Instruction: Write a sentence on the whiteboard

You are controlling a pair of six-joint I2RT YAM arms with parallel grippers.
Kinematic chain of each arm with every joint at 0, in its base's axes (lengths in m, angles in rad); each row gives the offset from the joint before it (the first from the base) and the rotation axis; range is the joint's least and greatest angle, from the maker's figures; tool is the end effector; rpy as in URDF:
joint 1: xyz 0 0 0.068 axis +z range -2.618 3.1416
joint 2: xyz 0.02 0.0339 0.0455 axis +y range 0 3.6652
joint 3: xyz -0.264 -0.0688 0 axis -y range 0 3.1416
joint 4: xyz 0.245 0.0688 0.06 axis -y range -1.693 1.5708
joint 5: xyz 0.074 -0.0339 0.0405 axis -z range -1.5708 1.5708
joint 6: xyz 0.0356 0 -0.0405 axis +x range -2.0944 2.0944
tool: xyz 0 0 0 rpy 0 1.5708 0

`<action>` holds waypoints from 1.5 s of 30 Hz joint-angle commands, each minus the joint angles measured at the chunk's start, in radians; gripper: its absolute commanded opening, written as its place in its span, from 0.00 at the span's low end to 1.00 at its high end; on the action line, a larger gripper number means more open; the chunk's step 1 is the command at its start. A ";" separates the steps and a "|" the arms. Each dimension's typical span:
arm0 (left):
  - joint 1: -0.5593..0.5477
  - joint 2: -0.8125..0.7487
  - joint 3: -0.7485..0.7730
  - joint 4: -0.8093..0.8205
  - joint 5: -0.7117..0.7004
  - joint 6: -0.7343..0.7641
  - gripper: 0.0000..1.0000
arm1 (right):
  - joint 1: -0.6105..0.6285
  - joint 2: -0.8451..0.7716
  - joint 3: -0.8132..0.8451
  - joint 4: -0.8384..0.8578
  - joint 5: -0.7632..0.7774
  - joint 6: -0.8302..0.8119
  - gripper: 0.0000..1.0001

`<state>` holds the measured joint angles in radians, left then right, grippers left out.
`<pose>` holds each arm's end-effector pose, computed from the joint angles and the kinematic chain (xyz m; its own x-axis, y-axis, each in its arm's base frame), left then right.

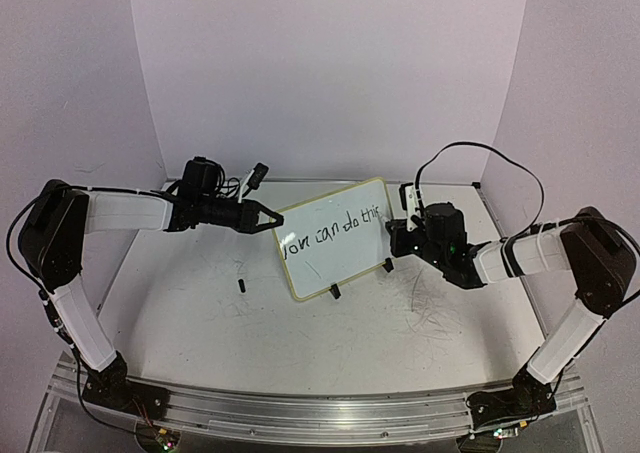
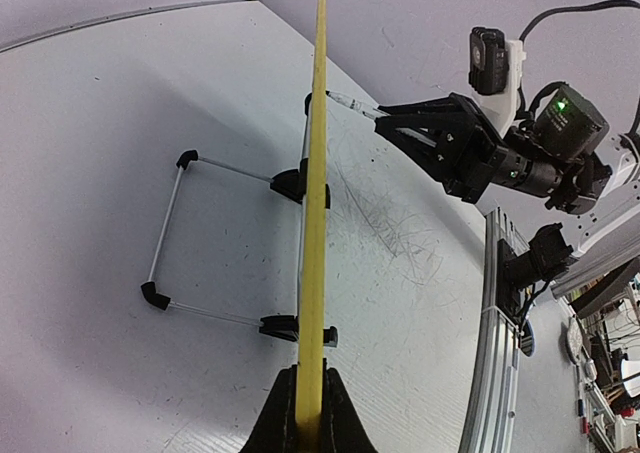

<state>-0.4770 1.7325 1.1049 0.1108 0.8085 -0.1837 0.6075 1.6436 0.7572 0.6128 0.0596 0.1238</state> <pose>0.3273 -0.1981 0.2300 -0.5915 0.1637 -0.7895 0.7808 0.3608 -0.5102 0.2853 0.1958 0.1953 -0.2847 -0.0478 -0.9574 -0.4913 0.8649 0.1029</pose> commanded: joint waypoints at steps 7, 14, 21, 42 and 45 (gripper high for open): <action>0.002 -0.043 0.008 -0.017 0.005 0.034 0.00 | 0.005 0.002 -0.007 0.005 0.072 0.024 0.00; 0.002 -0.044 0.007 -0.018 0.005 0.035 0.00 | 0.005 0.006 -0.010 -0.003 0.086 0.036 0.00; 0.002 -0.043 0.009 -0.019 0.005 0.034 0.00 | 0.010 0.001 -0.023 -0.019 0.052 0.043 0.00; 0.002 -0.042 0.009 -0.019 0.007 0.033 0.00 | 0.037 0.004 0.009 -0.016 0.042 0.039 0.00; 0.002 -0.043 0.008 -0.018 0.005 0.033 0.00 | 0.037 -0.005 0.000 -0.016 0.059 0.042 0.00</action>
<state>-0.4770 1.7321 1.1049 0.1097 0.8085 -0.1841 0.6365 1.6436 0.7399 0.5961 0.1120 0.1585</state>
